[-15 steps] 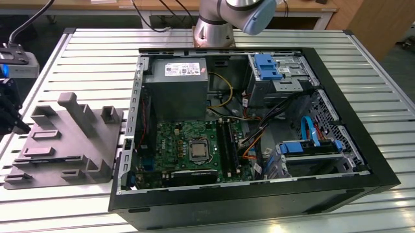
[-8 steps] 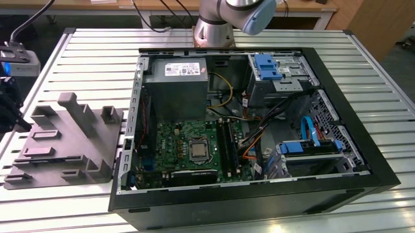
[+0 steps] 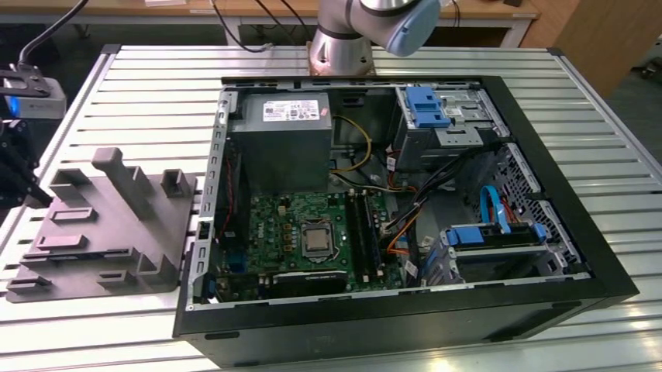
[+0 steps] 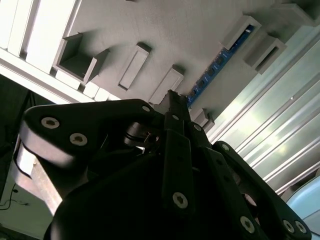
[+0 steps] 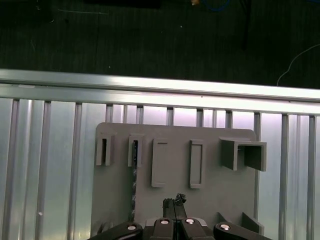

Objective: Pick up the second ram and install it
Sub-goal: 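Pick up the second ram and move it above second insertion slot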

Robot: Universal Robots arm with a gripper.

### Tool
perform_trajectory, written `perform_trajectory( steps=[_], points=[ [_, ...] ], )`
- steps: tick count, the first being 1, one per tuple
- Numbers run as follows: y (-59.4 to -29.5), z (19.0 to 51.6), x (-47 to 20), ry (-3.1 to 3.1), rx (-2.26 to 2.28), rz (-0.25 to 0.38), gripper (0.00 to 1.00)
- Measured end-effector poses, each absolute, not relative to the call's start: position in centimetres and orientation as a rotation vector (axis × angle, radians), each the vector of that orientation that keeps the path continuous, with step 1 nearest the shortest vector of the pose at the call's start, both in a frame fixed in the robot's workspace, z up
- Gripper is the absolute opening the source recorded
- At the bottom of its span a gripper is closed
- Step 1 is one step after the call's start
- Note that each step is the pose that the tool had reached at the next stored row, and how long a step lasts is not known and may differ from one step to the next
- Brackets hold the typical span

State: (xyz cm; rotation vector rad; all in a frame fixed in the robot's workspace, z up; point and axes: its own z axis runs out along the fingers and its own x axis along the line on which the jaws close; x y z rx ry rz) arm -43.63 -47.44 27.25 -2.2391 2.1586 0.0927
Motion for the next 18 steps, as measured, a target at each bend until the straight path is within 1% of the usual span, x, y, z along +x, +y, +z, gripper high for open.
perform_trajectory(
  steps=[18],
  points=[
    [-46.2, 27.2, -43.6, 2.158, -2.239, 0.093, 0.1]
  ],
)
